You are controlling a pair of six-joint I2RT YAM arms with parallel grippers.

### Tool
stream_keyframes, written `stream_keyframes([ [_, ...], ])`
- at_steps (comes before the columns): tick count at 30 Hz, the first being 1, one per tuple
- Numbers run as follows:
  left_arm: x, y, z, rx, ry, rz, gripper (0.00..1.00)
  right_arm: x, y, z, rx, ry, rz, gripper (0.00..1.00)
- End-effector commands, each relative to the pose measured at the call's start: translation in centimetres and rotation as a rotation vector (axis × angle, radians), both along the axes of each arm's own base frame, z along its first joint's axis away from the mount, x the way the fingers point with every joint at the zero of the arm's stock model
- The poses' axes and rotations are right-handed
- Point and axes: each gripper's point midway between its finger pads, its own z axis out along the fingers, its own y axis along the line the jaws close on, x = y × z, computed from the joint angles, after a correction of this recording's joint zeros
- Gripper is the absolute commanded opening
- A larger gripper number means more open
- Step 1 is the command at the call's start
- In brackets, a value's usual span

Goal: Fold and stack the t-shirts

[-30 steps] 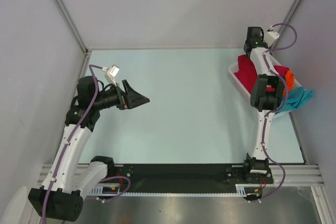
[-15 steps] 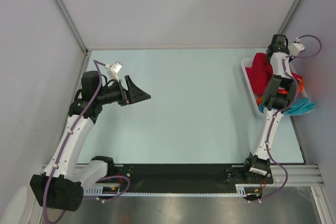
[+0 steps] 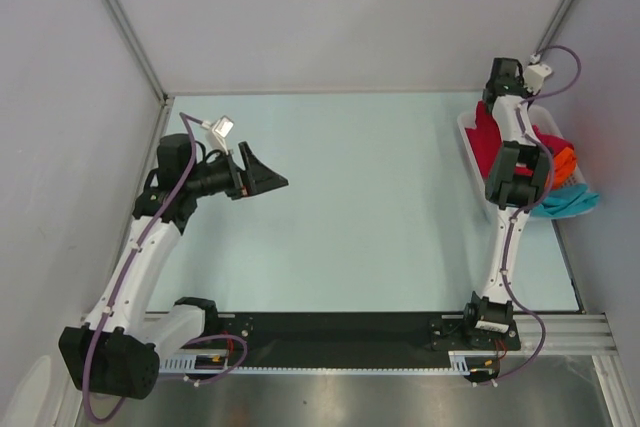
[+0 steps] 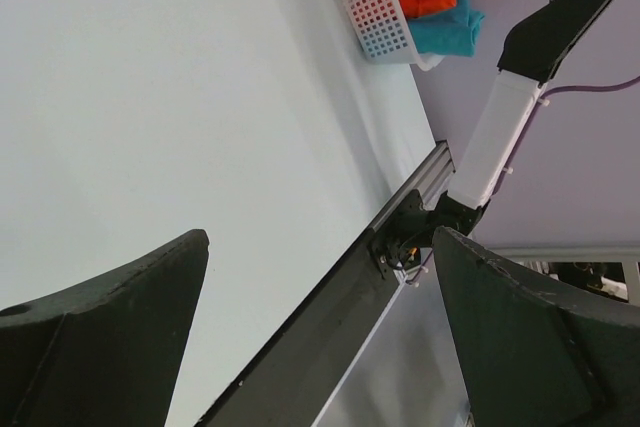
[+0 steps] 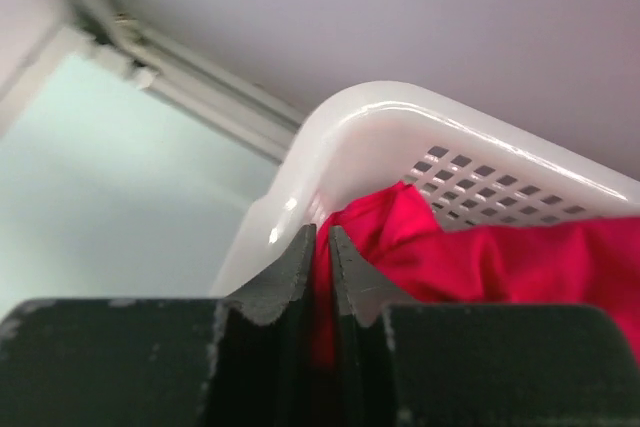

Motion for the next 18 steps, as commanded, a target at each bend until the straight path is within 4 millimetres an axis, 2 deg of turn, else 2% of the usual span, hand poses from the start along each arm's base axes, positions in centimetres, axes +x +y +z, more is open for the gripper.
stream_keyframes([
  [1, -0.1, 0.1, 0.6, -0.01, -0.052, -0.002, 1.0, 1.8, 4.1, 11.1, -0.133, -0.174, 0.066, 0.15],
  [3, -0.2, 0.1, 0.6, -0.012, -0.054, -0.001, 1.0, 2.0, 5.7, 11.7, -0.151, -0.182, 0.09, 0.15],
  [4, -0.2, 0.1, 0.6, -0.013, -0.055, -0.005, 1.0, 2.2, 7.6, 12.8, -0.163, -0.196, 0.122, 0.15],
  [6, -0.3, 0.1, 0.7, -0.013, -0.062, -0.007, 1.0, 2.1, 8.6, 13.6, -0.213, -0.196, 0.134, 0.15],
  [7, -0.5, 0.2, 0.6, -0.012, -0.063, -0.007, 1.0, 2.6, 11.1, 14.9, -0.223, -0.237, 0.171, 0.16],
  [9, -0.8, 0.2, 0.4, -0.005, -0.063, -0.009, 1.0, 2.5, 12.5, 15.5, -0.252, -0.226, 0.192, 0.16],
  [10, -0.8, 0.3, 0.5, -0.002, -0.069, -0.008, 1.0, 2.7, 13.9, 16.2, -0.258, -0.247, 0.209, 0.16],
  [12, -1.0, 0.4, 0.2, 0.003, -0.068, -0.007, 1.0, 2.7, 15.2, 16.2, -0.272, -0.233, 0.239, 0.17],
  [15, -1.1, 0.3, 0.2, 0.003, -0.07, -0.009, 1.0, 3.0, 16.8, 14.6, -0.269, -0.201, 0.27, 0.18],
  [18, -1.3, 0.3, 0.5, 0.001, -0.08, -0.01, 1.0, 3.2, 17.7, 10.9, -0.248, -0.112, 0.306, 0.19],
])
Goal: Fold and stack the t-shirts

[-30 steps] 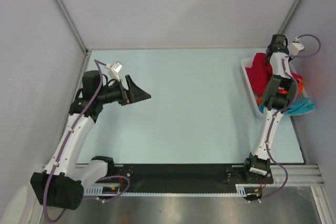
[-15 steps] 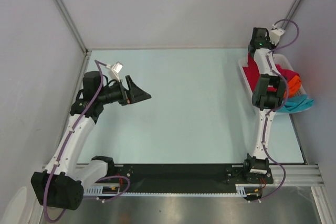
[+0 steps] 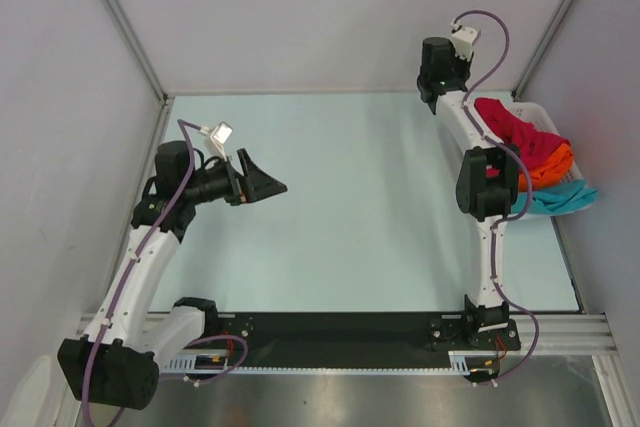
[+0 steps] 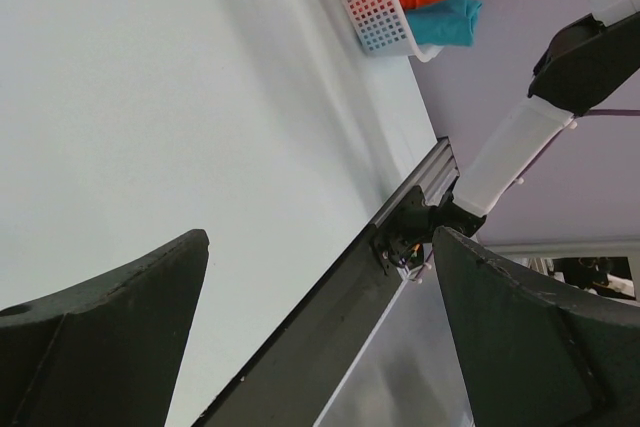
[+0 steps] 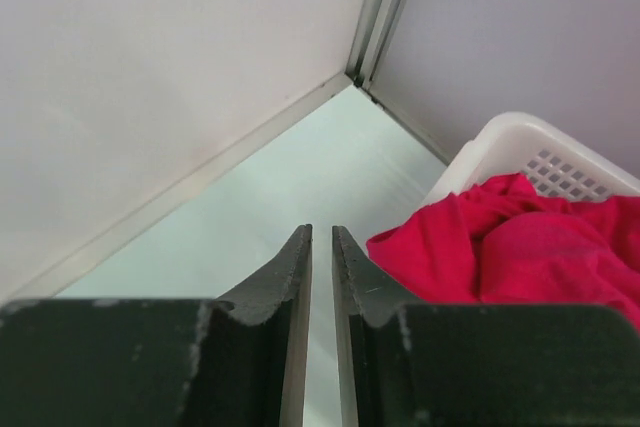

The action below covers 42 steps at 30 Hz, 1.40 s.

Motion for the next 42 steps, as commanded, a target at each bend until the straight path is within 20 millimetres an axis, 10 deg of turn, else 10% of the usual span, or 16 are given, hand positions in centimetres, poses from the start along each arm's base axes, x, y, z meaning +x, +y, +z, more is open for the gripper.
stream_keyframes([
  [1, -0.2, 0.2, 0.9, 0.001, -0.064, -0.009, 1.0, -0.5, -0.8, -2.3, -0.023, 0.075, -0.019, 0.19],
  [7, -0.6, 0.4, 1.1, 0.009, -0.072, -0.01, 0.99, -1.9, -0.9, -10.3, -0.034, 0.25, -0.026, 0.19],
  [19, -1.0, 0.5, 1.3, 0.004, -0.07, -0.001, 1.0, -4.2, -1.5, -15.8, -0.01, 0.35, -0.02, 0.19],
  [35, -1.0, 0.5, 1.4, 0.008, -0.067, -0.001, 1.0, -4.7, -7.5, -12.9, 0.026, 0.301, -0.114, 0.19],
  [42, -0.7, 0.6, 1.1, 0.011, -0.067, 0.002, 0.99, -2.8, -2.5, -10.1, 0.008, 0.259, 0.001, 0.27],
])
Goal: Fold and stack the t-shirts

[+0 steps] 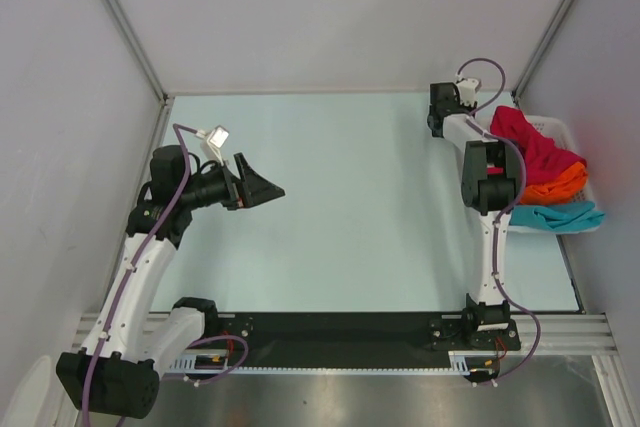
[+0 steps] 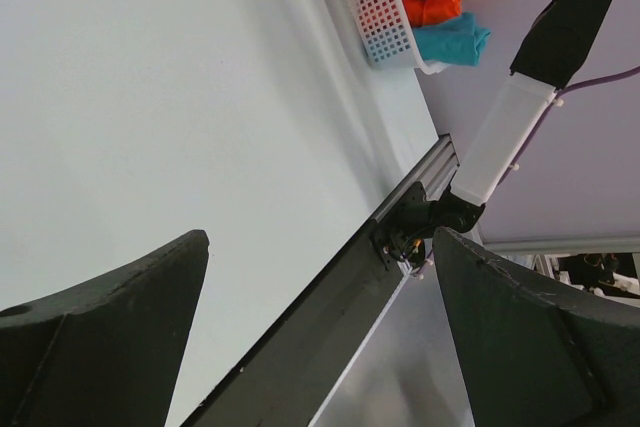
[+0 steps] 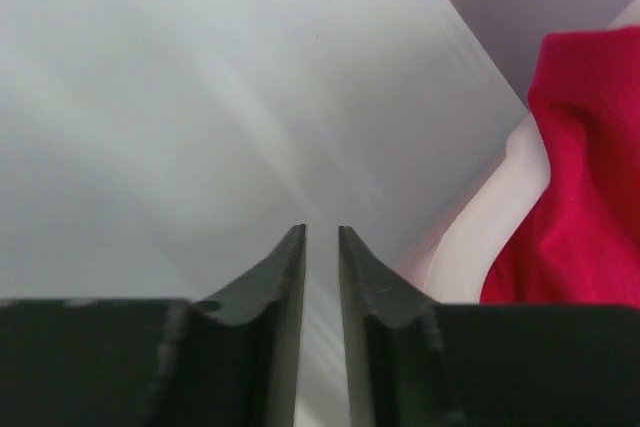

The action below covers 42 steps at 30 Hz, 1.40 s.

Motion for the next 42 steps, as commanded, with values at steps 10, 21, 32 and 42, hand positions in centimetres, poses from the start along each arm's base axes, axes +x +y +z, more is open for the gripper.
stream_keyframes([
  [10, 1.1, -0.1, -0.2, -0.013, -0.056, -0.009, 1.0, 2.4, 17.2, 20.4, 0.218, -0.331, 0.327, 0.52],
  [21, 5.4, -0.3, 2.6, -0.015, -0.075, 0.01, 1.0, -16.1, 24.1, 19.0, 0.461, -0.263, 0.458, 0.52],
  [32, 14.0, -0.2, 3.2, -0.05, -0.006, 0.165, 1.0, -27.0, 17.8, 15.7, 0.475, -0.182, 0.304, 0.52],
  [42, 11.3, -0.2, 5.2, -0.083, -0.077, 0.173, 1.0, -30.1, 17.0, 16.1, 0.543, -0.23, 0.387, 0.52],
])
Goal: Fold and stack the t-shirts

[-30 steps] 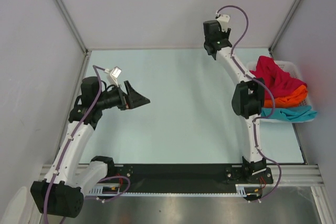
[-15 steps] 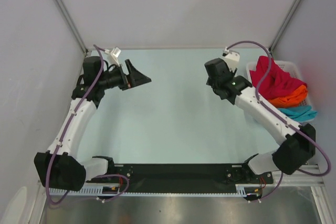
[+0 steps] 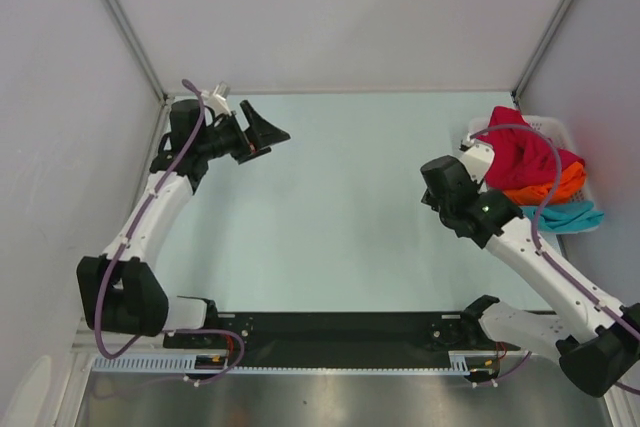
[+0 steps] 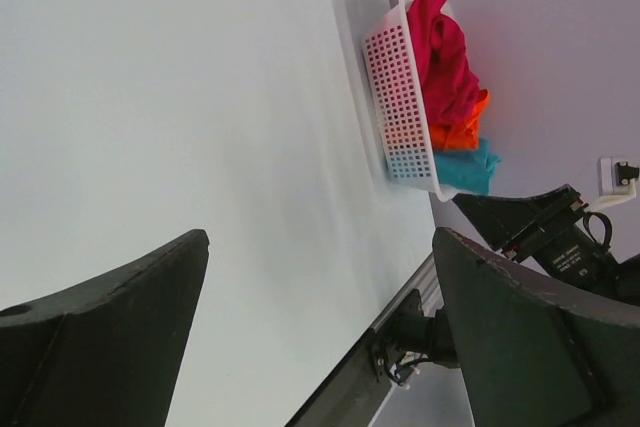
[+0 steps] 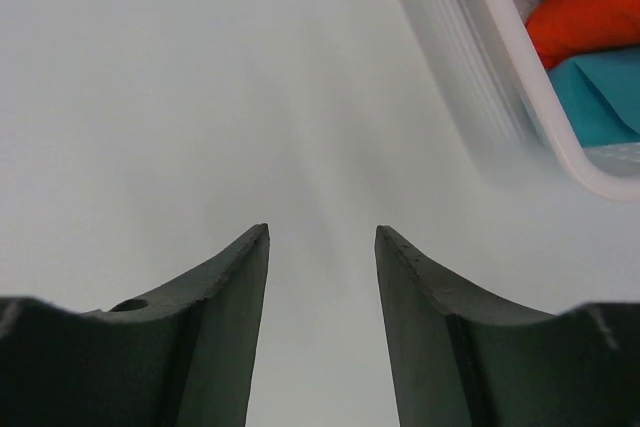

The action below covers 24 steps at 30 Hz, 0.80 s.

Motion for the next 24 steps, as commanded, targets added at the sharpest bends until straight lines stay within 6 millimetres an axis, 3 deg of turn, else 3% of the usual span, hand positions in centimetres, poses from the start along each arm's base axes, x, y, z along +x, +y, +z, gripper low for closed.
stream_keyframes([
  [1, -2.5, 0.3, 5.8, -0.012, -0.17, 0.013, 1.0, 0.5, 1.0, 2.6, 0.071, -0.082, 0.031, 0.51],
  [4, -3.9, 0.7, 7.7, -0.003, -0.214, 0.023, 1.0, -0.2, 1.8, 2.7, 0.09, -0.061, 0.039, 0.51],
  [8, -5.5, 0.4, 9.5, -0.03, -0.244, -0.006, 1.0, -3.0, 2.8, 1.7, 0.122, -0.04, 0.062, 0.51],
  [12, -6.1, 0.7, 9.7, -0.019, -0.271, 0.009, 1.0, -3.9, 2.3, 1.6, 0.125, -0.04, 0.057, 0.52],
  [17, -5.8, 0.8, 9.0, 0.019, -0.283, -0.006, 1.0, -2.0, 2.8, 3.1, 0.068, -0.054, 0.064, 0.53],
  [19, -5.1, 1.0, 8.3, 0.056, -0.265, -0.012, 1.0, -0.3, 3.0, 2.2, 0.011, -0.009, 0.05, 0.54],
  [20, -5.1, 1.0, 9.2, 0.062, -0.284, -0.019, 1.0, 0.6, 3.1, 3.2, -0.008, -0.021, 0.047, 0.54],
  [21, -5.1, 1.0, 9.2, 0.074, -0.277, -0.033, 1.0, 1.5, 3.1, 2.2, -0.053, 0.014, 0.035, 0.54],
  [24, -5.4, 0.6, 10.5, 0.068, -0.281, -0.074, 1.0, 3.3, 2.7, 2.8, -0.082, 0.018, -0.001, 0.56],
])
